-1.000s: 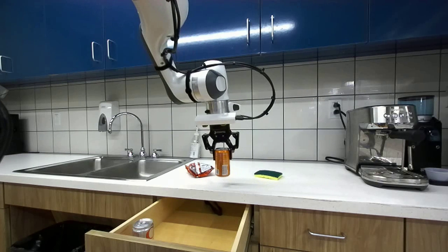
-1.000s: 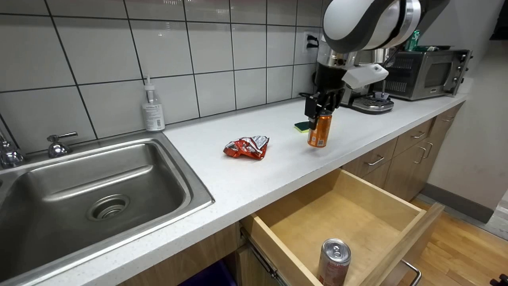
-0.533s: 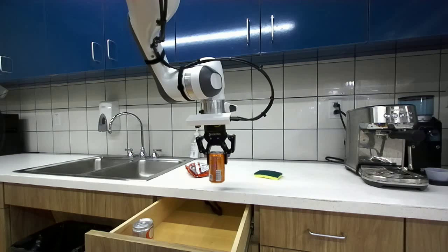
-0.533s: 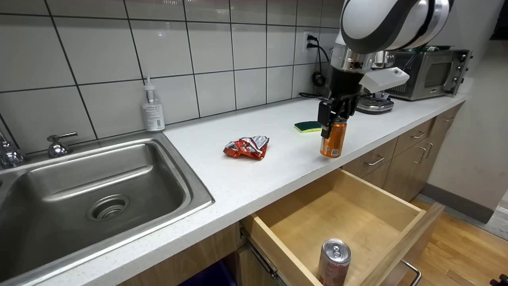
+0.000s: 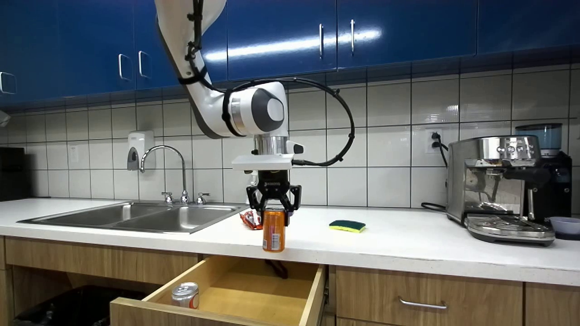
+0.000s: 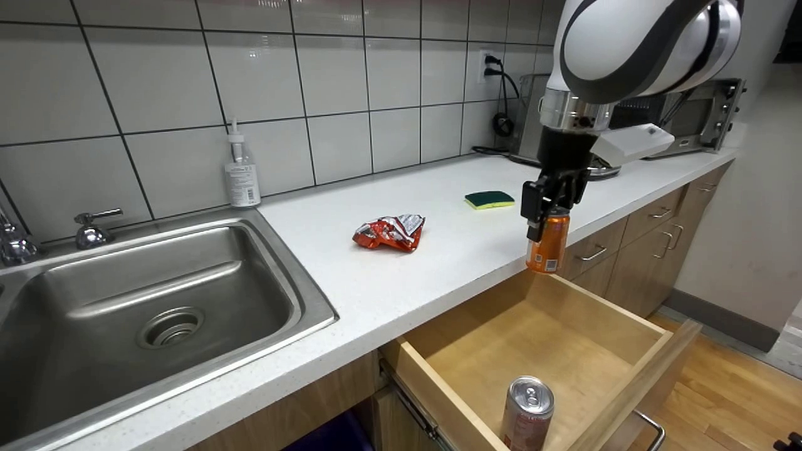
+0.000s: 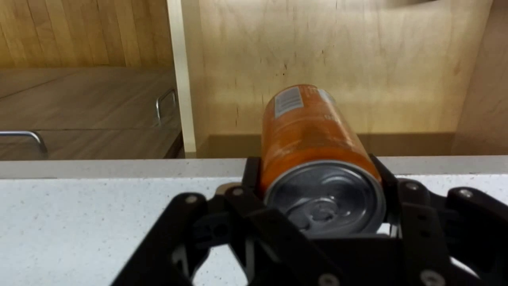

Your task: Open the drawer on the left and put the orange can in the drawer then push the drawer closed.

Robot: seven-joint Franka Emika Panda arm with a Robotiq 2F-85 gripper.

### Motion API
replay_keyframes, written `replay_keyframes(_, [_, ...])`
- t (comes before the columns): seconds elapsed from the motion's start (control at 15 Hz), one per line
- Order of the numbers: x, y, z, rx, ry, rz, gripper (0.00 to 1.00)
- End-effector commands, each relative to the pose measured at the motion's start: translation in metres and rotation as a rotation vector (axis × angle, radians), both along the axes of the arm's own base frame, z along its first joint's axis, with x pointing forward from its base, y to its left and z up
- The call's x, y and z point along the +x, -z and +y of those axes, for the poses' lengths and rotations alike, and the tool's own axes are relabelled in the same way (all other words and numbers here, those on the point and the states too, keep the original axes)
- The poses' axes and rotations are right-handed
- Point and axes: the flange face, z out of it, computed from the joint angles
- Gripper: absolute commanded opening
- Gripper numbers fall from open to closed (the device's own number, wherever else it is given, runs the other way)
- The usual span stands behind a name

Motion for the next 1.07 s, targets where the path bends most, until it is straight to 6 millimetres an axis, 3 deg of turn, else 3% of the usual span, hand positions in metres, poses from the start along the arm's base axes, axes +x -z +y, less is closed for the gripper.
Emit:
replay_keyframes(0.0, [-0.020,-0.004,0.003,-0.019,0.018,0.009,0.39])
replay_keyframes(1.0, [-0.054,0.063,0.022,-0.058,-0.001,-0.079,0.39])
